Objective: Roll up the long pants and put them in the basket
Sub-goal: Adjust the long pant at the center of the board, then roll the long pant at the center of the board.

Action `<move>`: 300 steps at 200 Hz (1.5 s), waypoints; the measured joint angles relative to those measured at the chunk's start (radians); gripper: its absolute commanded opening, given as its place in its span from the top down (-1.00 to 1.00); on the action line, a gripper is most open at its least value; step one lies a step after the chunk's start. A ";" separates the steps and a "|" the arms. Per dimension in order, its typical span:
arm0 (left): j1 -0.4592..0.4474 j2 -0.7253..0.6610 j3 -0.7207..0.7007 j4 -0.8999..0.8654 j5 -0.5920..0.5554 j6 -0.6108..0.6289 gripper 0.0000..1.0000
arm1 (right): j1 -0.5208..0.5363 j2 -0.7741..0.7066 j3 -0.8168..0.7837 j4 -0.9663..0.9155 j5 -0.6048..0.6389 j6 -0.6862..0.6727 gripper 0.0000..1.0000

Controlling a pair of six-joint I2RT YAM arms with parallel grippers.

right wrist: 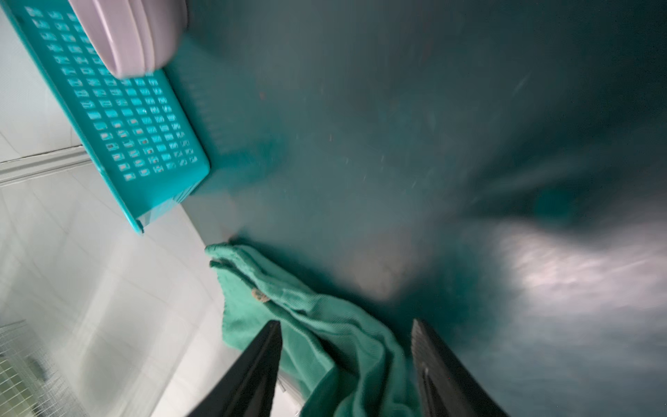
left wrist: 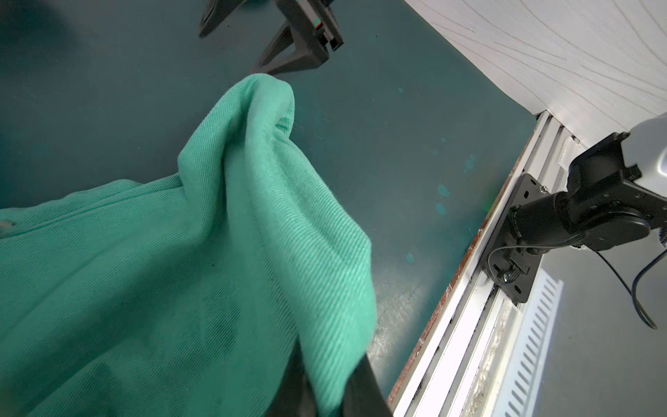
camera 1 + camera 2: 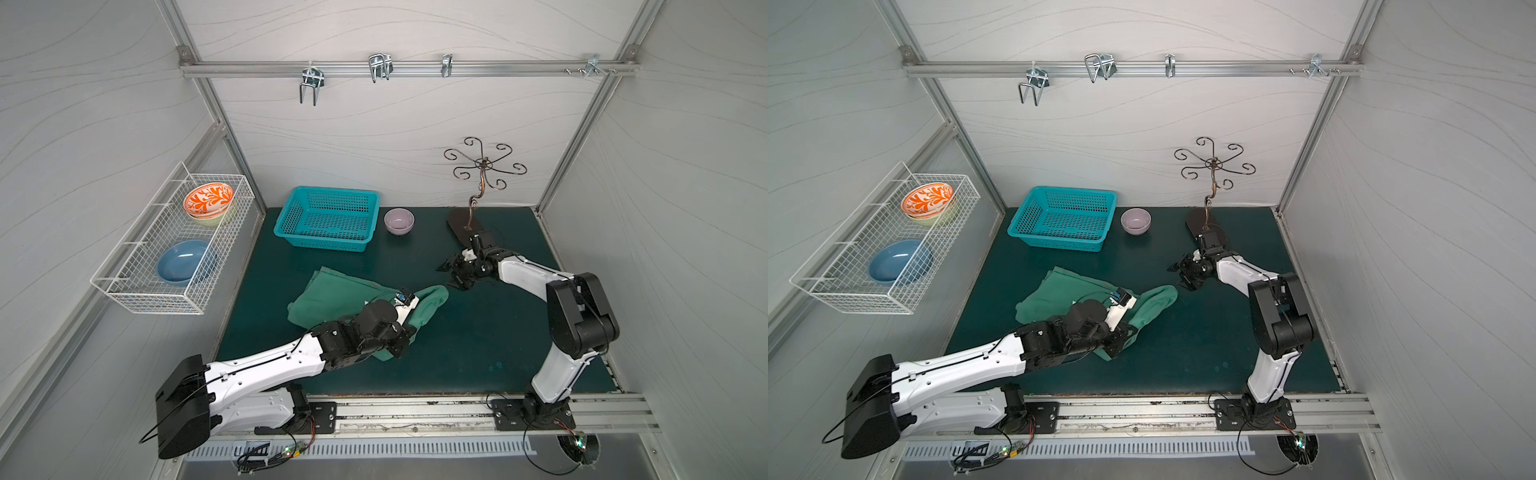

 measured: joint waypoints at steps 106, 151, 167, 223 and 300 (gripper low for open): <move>-0.008 0.344 0.217 0.041 0.119 0.027 -1.00 | -0.249 -0.503 -0.090 -0.327 0.063 -0.277 -0.65; -0.040 0.311 0.240 -0.010 0.232 0.049 -1.00 | -0.222 -0.604 -0.238 -0.426 0.041 -0.282 -0.70; -0.032 0.246 0.240 -0.025 0.228 0.047 -1.00 | -0.153 -0.604 -0.285 -0.426 0.027 -0.263 -0.69; 0.251 0.066 0.236 -0.130 0.062 -0.152 -0.97 | 0.102 -0.434 -0.367 -0.258 -0.020 -0.191 -0.46; 0.535 0.029 0.065 -0.318 -0.039 -0.387 -0.61 | 0.153 -0.227 -0.385 -0.048 -0.014 -0.203 0.16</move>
